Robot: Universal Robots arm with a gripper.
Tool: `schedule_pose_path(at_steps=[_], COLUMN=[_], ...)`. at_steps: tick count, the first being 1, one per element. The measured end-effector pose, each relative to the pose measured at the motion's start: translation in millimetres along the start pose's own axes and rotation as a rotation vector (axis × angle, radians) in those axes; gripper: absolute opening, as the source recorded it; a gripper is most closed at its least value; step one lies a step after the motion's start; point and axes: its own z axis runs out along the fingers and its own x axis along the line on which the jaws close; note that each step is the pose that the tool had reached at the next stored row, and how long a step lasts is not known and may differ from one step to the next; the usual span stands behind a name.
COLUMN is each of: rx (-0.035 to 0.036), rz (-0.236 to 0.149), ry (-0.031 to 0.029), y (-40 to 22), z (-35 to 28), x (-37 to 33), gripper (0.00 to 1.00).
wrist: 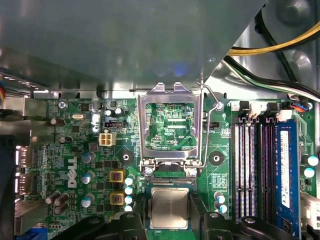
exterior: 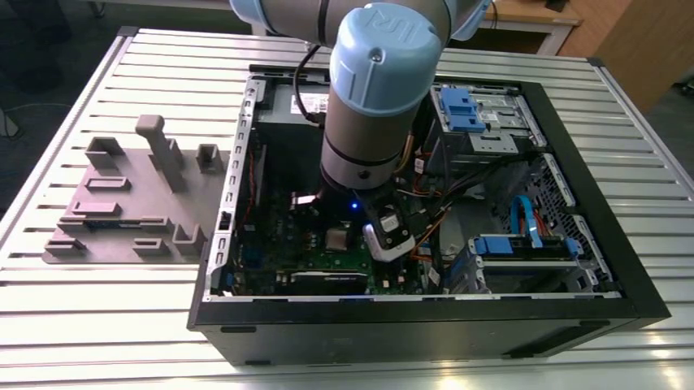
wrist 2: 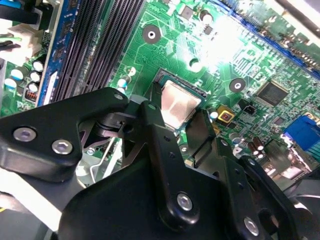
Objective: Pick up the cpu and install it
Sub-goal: 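Place the cpu into insertion slot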
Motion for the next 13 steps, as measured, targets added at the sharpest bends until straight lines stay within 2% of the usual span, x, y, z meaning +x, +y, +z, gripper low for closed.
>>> schedule_pose_path(at_steps=[6, 13], rx=[0.0001, 0.0080], rz=[-0.001, 0.000], ry=[-0.0005, -0.0004], y=[0.2, 0.3], z=[-0.3, -3.1], x=[-0.2, 0.0], gripper=[0.44, 0.44])
